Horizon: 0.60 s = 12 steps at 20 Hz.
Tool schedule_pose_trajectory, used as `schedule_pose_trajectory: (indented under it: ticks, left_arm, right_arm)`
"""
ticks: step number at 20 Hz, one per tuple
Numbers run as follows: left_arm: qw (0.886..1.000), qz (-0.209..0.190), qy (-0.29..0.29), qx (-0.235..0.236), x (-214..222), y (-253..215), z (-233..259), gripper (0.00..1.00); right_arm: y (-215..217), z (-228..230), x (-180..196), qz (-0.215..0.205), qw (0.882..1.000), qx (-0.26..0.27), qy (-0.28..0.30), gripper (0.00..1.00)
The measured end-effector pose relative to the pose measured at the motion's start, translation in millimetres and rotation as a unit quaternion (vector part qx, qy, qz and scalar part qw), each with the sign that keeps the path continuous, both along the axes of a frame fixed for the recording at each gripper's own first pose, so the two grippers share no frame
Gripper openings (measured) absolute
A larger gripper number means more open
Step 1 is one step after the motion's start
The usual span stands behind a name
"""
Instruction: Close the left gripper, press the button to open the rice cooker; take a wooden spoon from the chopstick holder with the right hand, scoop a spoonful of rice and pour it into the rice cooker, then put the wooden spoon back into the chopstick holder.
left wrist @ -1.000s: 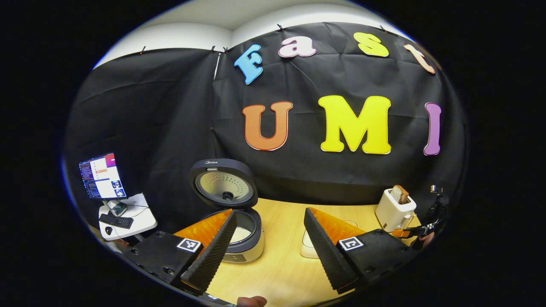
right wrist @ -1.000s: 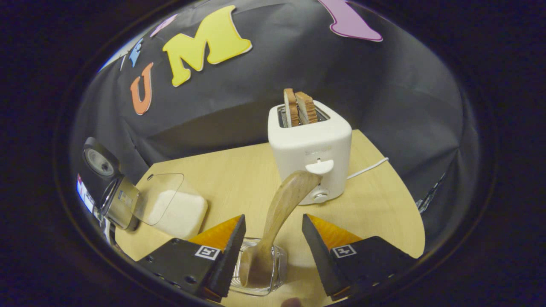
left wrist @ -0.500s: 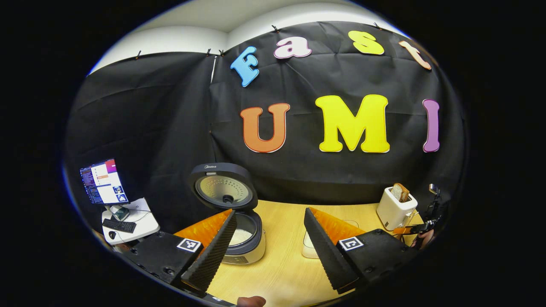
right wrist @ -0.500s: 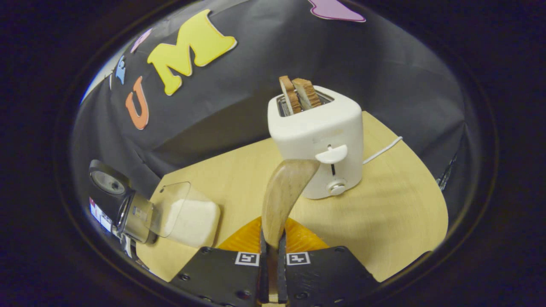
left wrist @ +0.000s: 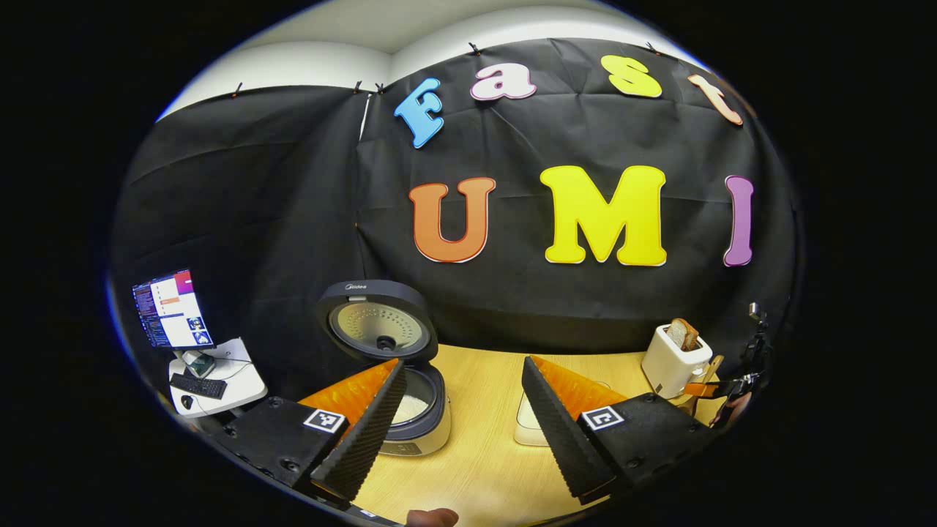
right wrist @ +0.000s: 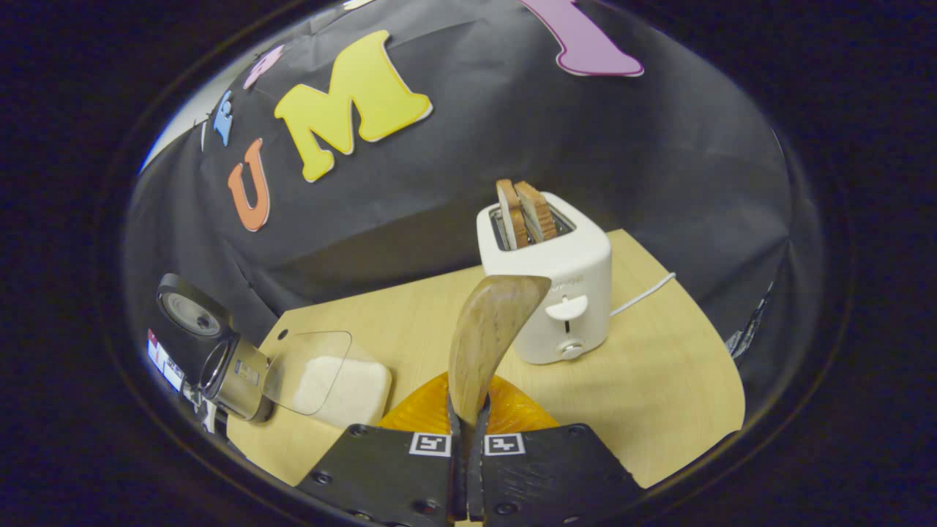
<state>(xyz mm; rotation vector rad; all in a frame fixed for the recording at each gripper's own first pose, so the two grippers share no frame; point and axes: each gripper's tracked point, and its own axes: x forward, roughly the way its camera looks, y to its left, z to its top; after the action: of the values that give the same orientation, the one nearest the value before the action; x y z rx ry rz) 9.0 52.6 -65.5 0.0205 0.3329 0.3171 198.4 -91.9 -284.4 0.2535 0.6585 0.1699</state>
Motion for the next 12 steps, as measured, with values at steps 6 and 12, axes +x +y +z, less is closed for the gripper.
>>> schedule_pose_trajectory:
  ticks: [6,12]
  left_arm:
    - [1.000,0.001,-0.020,-0.022,-1,14,-1,1.00]
    - [0.999,0.007,-0.024,-0.031,-12,44,-9,1.00]
  right_arm:
    - [11,54,-4,0.003,0.998,-0.043,-0.042,0.02]
    - [91,104,6,0.043,0.993,-0.055,-0.092,0.02]
